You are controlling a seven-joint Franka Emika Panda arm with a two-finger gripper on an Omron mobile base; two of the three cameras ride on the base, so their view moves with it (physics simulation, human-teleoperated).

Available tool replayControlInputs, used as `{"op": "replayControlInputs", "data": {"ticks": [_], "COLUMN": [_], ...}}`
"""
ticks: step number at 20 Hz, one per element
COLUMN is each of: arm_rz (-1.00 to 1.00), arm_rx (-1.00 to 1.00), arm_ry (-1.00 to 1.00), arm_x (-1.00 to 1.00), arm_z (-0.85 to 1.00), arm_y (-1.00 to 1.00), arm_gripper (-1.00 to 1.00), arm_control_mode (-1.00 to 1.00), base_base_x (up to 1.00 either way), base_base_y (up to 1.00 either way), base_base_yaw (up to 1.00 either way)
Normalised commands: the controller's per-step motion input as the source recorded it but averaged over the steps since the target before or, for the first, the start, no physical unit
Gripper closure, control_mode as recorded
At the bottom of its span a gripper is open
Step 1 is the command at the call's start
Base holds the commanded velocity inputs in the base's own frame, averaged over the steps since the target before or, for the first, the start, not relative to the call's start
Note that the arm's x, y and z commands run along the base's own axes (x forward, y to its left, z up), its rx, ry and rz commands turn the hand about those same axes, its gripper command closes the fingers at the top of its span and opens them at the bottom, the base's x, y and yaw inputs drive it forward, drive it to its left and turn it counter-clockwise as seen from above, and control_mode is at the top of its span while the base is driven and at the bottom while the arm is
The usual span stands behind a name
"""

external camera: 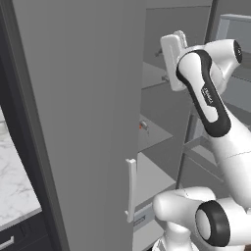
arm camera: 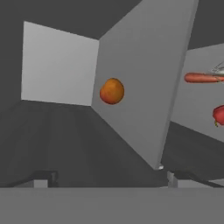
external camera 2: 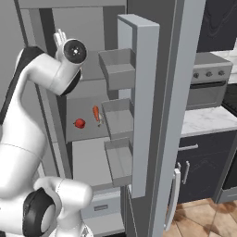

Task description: Take the fish and mango from the highest rack and move them to the second highest rack where the carrot and bell pepper are located, to maximize freezer space. Close the freezer door after rearranging.

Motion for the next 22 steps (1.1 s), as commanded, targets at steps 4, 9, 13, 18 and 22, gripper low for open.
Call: {"op": "replayControlInputs", "data": {"ticks": [4,9,13,18,22], "arm_rz": [0.0,0.0,0.0,0.0,0.0], "arm_rx": [-0.04,0.0,-0.01,0.0,0.0], "arm_ry": [0.06,0.08,0.04,0.07,0.1], "arm_x": [0.26,0.28,0.35,0.4,0.4], "arm_z": [-0.06,-0.13,-0.16,-0.18,-0.17], "arm_y": [0.42,0.14,0.0,0.0,0.0], "arm_gripper": [-1.0,-1.0,-1.0,-1.0,-1.0], "arm_control_mode": [-1.0,-1.0,-1.0,-1.0,-1.0], "base_base_x": [0.0,0.0,0.0,0.0,0.0], "base_base_y": [0.0,0.0,0.0,0.0,0.0], "base_base_yaw": [0.0,0.0,0.0,0.0,0.0]}}
